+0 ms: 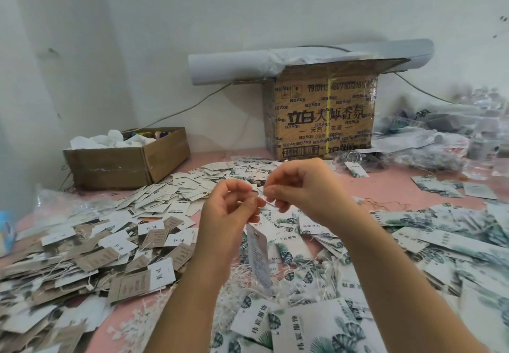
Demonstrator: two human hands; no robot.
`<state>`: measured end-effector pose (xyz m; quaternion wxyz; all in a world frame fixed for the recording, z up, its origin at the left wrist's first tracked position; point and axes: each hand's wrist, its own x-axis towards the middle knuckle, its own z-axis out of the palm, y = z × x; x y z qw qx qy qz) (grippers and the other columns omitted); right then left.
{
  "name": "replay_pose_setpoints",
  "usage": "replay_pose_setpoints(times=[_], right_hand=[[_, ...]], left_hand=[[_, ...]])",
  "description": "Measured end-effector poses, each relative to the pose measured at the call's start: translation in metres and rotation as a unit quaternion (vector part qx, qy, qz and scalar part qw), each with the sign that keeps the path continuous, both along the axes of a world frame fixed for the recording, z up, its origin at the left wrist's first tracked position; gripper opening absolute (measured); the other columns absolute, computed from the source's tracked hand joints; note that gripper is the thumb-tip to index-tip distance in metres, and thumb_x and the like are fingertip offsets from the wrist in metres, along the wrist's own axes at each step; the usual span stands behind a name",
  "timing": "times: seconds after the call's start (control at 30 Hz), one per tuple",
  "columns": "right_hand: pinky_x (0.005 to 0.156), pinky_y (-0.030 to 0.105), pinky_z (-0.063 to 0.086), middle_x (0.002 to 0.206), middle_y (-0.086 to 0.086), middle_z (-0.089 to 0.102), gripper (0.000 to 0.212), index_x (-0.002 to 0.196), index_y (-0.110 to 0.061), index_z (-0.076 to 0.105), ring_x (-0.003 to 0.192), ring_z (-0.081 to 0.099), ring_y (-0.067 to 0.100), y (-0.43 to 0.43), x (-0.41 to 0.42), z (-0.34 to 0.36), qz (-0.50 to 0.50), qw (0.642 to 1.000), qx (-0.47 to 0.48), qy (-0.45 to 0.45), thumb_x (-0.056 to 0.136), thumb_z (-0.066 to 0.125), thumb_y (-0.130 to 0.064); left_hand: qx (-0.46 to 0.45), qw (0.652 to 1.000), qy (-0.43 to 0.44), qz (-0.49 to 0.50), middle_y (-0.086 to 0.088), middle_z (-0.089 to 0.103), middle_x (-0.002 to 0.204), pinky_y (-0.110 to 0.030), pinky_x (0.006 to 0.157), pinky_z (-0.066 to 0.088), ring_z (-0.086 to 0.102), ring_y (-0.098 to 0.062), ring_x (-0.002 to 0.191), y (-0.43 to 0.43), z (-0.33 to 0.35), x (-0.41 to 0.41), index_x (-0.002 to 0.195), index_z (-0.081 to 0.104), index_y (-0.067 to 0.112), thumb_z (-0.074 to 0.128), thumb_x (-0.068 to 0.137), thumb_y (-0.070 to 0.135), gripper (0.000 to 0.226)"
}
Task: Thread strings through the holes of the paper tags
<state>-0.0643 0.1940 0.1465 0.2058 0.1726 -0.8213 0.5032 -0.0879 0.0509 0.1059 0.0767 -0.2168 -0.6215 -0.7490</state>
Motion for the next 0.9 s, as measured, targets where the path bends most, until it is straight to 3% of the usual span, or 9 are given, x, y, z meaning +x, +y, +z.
replay_pose_setpoints(times=[0.13, 0.3, 0.43, 0.63, 0.8, 0.9], right_hand=[[0.054, 0.013, 0.044, 0.053, -0.014, 0.059, 0.024, 0.065, -0.025, 0.064, 0.049, 0.053, -0.004, -0.0058, -0.0011, -0.0003, -0.027, 0.997, 0.072, 0.024, 0.077, 0.072, -0.006], [0.059, 0.014, 0.046, 0.062, -0.011, 0.060, 0.007, 0.074, -0.015, 0.070, 0.054, 0.052, -0.004, -0.0004, -0.0006, 0.0011, -0.045, 0.994, 0.093, 0.018, 0.079, 0.072, -0.010], [0.058, 0.013, 0.047, 0.061, -0.012, 0.061, 0.011, 0.071, -0.018, 0.069, 0.053, 0.053, -0.005, 0.0002, 0.0001, 0.0020, -0.043, 0.994, 0.102, 0.011, 0.079, 0.072, -0.010], [0.054, 0.016, 0.046, 0.060, -0.008, 0.063, 0.016, 0.069, -0.021, 0.068, 0.050, 0.051, -0.002, -0.0008, -0.0014, 0.0003, -0.024, 0.997, 0.068, 0.000, 0.079, 0.071, -0.009], [0.051, 0.013, 0.046, 0.052, -0.013, 0.061, 0.022, 0.066, -0.023, 0.068, 0.047, 0.051, -0.002, -0.0019, -0.0009, -0.0004, -0.013, 0.999, 0.038, 0.007, 0.079, 0.071, -0.006], [0.051, 0.015, 0.047, 0.052, -0.013, 0.062, 0.021, 0.065, -0.022, 0.068, 0.047, 0.053, 0.000, -0.0029, -0.0012, -0.0008, -0.016, 0.999, 0.030, 0.005, 0.079, 0.071, -0.007]], left_hand=[[-0.031, 0.999, 0.024, -0.008, 0.001, 0.067, 0.068, -0.018, 0.059, 0.051, 0.062, -0.012, 0.065, 0.0040, 0.0011, 0.0032, 0.087, 0.049, 0.014, 0.057, 0.087, -0.004, 0.019], [-0.019, 0.999, 0.038, 0.017, -0.012, 0.063, 0.078, -0.019, 0.059, 0.051, 0.062, -0.010, 0.063, 0.0051, 0.0018, 0.0047, 0.085, 0.047, 0.012, 0.056, 0.088, -0.003, 0.018], [-0.026, 0.998, 0.044, 0.023, -0.012, 0.064, 0.078, -0.016, 0.058, 0.050, 0.060, -0.007, 0.059, 0.0040, 0.0023, 0.0044, 0.087, 0.047, 0.012, 0.056, 0.089, -0.002, 0.017], [-0.044, 0.996, 0.066, 0.027, -0.008, 0.065, 0.076, -0.016, 0.060, 0.049, 0.060, -0.009, 0.063, 0.0030, 0.0012, 0.0042, 0.085, 0.047, 0.016, 0.056, 0.088, -0.004, 0.022], [-0.048, 0.995, 0.077, 0.039, -0.009, 0.064, 0.077, -0.019, 0.061, 0.051, 0.061, -0.013, 0.064, 0.0026, -0.0001, 0.0024, 0.086, 0.047, 0.017, 0.056, 0.088, -0.003, 0.023], [-0.044, 0.995, 0.077, 0.041, -0.001, 0.064, 0.072, -0.020, 0.062, 0.051, 0.062, -0.013, 0.065, 0.0019, -0.0012, 0.0016, 0.086, 0.046, 0.018, 0.056, 0.088, -0.002, 0.023]])
